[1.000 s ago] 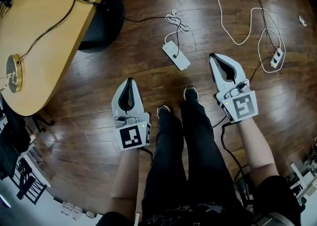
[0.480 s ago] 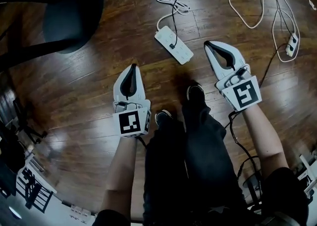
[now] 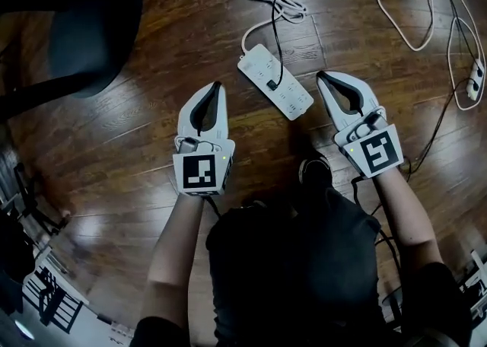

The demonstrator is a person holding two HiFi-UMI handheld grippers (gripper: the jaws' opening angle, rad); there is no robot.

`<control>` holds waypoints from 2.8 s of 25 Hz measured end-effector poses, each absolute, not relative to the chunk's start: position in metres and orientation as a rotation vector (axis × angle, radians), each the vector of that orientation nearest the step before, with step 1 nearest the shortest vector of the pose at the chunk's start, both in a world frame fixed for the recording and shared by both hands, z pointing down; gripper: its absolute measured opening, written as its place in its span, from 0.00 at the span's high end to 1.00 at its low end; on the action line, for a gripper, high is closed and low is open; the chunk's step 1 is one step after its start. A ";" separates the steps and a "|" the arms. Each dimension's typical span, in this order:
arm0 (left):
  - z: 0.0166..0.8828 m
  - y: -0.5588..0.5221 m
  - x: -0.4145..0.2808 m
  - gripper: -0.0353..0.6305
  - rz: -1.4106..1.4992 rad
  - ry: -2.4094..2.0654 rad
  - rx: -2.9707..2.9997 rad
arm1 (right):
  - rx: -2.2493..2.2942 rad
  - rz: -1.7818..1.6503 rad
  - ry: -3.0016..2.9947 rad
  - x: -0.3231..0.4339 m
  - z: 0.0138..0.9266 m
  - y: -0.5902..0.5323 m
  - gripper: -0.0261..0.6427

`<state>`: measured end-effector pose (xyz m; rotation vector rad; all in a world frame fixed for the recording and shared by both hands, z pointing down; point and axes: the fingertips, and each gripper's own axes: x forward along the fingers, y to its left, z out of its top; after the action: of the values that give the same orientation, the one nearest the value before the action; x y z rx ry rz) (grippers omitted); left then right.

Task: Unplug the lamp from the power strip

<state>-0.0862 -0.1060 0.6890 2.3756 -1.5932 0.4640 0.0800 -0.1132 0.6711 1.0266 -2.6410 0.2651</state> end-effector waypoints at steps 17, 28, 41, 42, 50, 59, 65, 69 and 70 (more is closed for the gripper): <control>0.800 -0.104 -0.030 0.94 0.612 -1.265 2.560 | 0.844 0.355 -2.671 0.046 0.773 -0.082 0.95; 0.858 -0.109 -0.019 0.94 0.680 -1.198 2.501 | 0.820 0.359 -2.603 0.026 0.804 -0.076 0.95; 0.872 -0.113 -0.008 0.94 0.775 -1.135 2.536 | 0.734 0.431 -2.498 0.012 0.840 -0.073 0.84; 0.872 -0.112 -0.007 0.94 0.788 -1.133 2.541 | 0.730 0.430 -2.498 0.010 0.840 -0.074 0.84; 0.871 -0.114 -0.009 0.94 0.745 -1.157 2.487 | 0.745 0.304 -2.357 -0.001 0.852 -0.081 0.87; 0.872 -0.115 -0.008 0.94 0.760 -1.159 2.475 | 0.734 0.172 -2.366 -0.003 0.850 -0.078 0.88; 0.874 -0.113 -0.009 0.94 0.762 -1.140 2.467 | 0.836 0.332 -2.488 0.002 0.838 -0.083 0.88; 0.872 -0.114 -0.008 0.94 0.772 -1.144 2.482 | 0.885 0.315 -2.492 0.007 0.830 -0.099 0.88; 0.872 -0.114 -0.008 0.94 0.773 -1.143 2.479 | 0.892 0.308 -2.497 0.008 0.827 -0.101 0.88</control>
<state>-0.0079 -0.1141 0.8725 2.4795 -1.1428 0.7726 0.0083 -0.1011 0.8270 0.8915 -2.4974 0.3083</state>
